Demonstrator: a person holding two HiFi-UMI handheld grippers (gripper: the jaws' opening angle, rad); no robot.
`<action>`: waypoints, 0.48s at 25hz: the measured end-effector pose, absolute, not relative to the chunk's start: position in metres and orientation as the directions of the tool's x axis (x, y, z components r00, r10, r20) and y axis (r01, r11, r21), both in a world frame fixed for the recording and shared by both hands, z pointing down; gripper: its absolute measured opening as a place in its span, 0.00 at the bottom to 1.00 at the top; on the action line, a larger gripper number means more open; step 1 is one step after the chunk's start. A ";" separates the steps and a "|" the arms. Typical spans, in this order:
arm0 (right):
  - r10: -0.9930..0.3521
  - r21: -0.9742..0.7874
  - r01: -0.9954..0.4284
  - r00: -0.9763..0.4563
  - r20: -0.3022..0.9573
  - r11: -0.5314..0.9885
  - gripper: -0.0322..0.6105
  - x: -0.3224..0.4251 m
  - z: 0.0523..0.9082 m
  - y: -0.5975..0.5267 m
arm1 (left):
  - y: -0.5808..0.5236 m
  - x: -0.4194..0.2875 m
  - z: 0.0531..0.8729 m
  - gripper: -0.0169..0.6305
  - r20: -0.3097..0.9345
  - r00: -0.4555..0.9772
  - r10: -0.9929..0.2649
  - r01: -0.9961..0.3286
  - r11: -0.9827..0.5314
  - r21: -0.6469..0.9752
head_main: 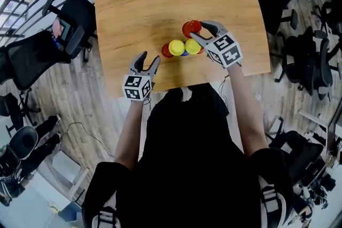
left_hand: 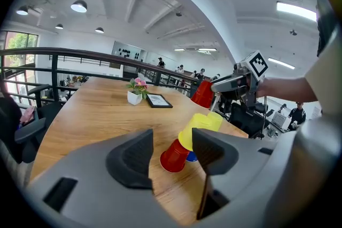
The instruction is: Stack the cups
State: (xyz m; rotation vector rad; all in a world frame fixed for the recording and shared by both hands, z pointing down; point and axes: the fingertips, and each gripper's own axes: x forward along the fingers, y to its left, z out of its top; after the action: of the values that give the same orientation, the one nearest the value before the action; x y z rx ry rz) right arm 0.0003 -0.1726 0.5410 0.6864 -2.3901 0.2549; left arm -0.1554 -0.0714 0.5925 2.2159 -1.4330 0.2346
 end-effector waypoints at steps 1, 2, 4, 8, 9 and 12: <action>-0.410 -0.011 -0.529 -0.670 0.619 0.848 0.40 -0.002 0.537 -0.169 | -0.070 -0.156 0.592 0.41 0.396 0.437 -0.807 -0.892 -0.335 0.304; -0.404 -0.012 -0.522 -0.675 0.618 0.853 0.40 -0.004 0.533 -0.166 | -0.070 -0.155 0.591 0.41 0.396 0.439 -0.806 -0.892 -0.337 0.303; -0.392 -0.013 -0.508 -0.680 0.620 0.861 0.40 -0.008 0.528 -0.157 | -0.070 -0.156 0.590 0.41 0.392 0.441 -0.808 -0.891 -0.338 0.304; -0.353 -0.036 -0.481 -0.690 0.632 0.876 0.40 -0.017 0.532 -0.138 | -0.071 -0.156 0.588 0.41 0.384 0.444 -0.809 -0.889 -0.344 0.304; -0.342 -0.044 -0.476 -0.691 0.636 0.878 0.40 -0.019 0.535 -0.134 | -0.071 -0.155 0.588 0.41 0.382 0.445 -0.810 -0.888 -0.344 0.304; -0.321 -0.059 -0.468 -0.687 0.652 0.882 0.40 -0.018 0.542 -0.123 | -0.071 -0.152 0.586 0.41 0.374 0.445 -0.813 -0.887 -0.342 0.312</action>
State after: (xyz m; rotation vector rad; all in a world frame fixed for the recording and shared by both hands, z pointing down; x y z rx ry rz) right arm -0.0178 -0.1226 0.5424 0.5654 -2.3827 0.2905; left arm -0.1518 -0.0714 0.5858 2.2323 -1.4261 0.2090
